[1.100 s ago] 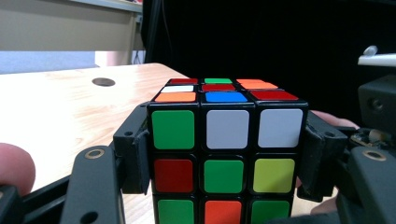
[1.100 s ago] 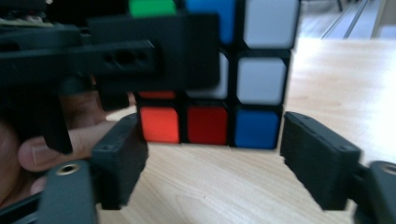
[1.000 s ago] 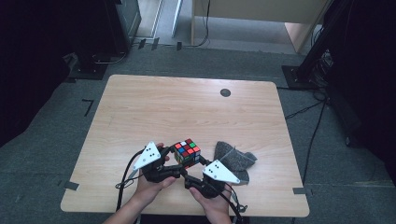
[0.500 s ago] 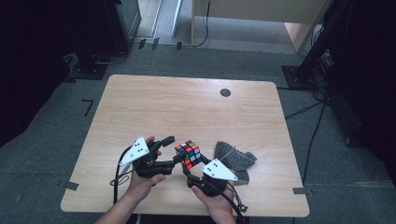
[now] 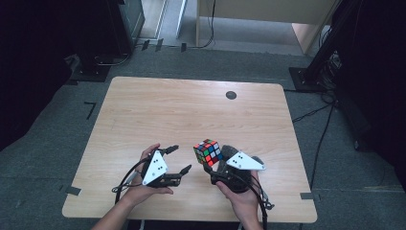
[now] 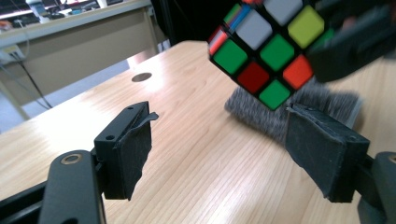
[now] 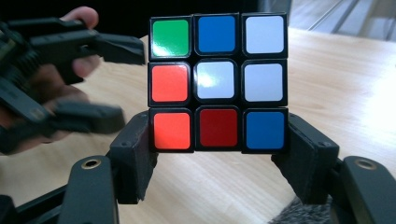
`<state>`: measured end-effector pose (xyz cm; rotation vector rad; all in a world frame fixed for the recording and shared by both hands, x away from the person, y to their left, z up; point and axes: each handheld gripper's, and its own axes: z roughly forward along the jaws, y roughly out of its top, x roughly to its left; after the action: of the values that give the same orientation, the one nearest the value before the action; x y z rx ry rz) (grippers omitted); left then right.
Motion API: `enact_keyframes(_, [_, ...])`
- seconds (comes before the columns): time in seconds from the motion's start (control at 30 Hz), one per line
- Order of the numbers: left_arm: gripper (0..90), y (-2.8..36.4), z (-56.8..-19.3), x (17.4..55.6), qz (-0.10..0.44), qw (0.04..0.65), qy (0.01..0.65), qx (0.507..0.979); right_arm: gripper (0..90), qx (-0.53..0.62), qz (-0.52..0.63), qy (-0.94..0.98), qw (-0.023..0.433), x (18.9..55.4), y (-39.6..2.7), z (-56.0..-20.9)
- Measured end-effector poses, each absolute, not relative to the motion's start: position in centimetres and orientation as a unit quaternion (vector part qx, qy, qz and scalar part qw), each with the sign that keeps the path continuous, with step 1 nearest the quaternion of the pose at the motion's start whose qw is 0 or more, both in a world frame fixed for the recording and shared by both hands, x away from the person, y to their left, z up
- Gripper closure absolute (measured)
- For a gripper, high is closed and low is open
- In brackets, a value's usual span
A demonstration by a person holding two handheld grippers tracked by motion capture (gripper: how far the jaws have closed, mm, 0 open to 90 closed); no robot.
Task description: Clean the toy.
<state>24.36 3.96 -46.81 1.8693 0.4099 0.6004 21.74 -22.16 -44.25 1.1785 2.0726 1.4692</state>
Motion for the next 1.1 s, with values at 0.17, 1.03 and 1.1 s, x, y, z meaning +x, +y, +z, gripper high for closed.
enact_keyframes(0.17, [23.2, 3.5, -47.2, 23.9, 0.286, 0.515, 0.146, 0.795, 34.2, 0.418, 0.529, 0.731, 0.111, 21.9, -22.1, -44.1])
enact_keyframes(1.03, [34.0, 1.8, -47.1, 22.1, 0.336, 0.478, 0.084, 0.807, 30.9, 0.406, 0.538, 0.738, 0.033, 22.2, -20.8, -44.8])
enact_keyframes(1.1, [34.2, 2.1, -46.9, 22.4, 0.328, 0.487, 0.095, 0.804, 25.9, 0.405, 0.555, 0.725, 0.045, 22.1, -21.3, -44.7])
